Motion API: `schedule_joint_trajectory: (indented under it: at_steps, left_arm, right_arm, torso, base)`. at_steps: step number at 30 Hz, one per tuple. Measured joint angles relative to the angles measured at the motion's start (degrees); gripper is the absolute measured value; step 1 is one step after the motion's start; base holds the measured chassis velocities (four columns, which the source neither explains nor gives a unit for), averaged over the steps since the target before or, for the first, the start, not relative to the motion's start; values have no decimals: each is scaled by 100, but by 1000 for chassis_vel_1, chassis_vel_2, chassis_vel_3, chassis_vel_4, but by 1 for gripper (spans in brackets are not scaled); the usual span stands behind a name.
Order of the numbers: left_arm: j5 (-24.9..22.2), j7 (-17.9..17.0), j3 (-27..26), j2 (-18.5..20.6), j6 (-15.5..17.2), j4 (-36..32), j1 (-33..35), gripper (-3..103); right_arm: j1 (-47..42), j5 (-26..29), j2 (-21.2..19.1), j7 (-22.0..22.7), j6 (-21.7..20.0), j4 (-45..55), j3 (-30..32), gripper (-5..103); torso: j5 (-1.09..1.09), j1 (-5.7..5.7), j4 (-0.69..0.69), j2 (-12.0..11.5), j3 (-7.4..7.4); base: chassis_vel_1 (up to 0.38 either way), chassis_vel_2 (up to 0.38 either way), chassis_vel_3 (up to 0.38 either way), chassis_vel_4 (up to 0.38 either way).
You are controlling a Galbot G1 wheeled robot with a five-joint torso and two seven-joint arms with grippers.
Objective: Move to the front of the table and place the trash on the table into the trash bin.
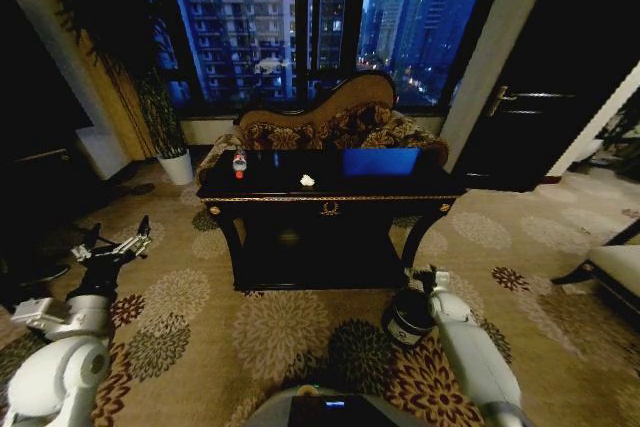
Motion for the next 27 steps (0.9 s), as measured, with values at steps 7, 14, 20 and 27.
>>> schedule_joint_trajectory:
  at_steps: [7,14,20,27]
  left_arm:
    - [16,0,18,1,3,49,-59,100]
    - [25,1,31,-4,13,93,-99,100]
    - [44,10,15,-24,-9,193,-110,100]
    - [44,29,-23,4,-23,210,-110,100]
  right_arm:
    - [-422,589,226,1,-166,2001,49,100]
    - [-534,868,443,1,-524,3110,-100,100]
    - [-691,974,607,0,-914,3838,-272,100]
    - [-810,726,646,-1,-802,3795,-294,100]
  torso:
    - [1,0,0,0,0]
    - [0,0,1,0,0]
    - [0,0,1,0,0]
    - [2,-1,0,0,0]
  base:
    - [0,0,0,0]
    - [0,0,0,0]
    - [0,0,0,0]
    - [0,0,0,0]
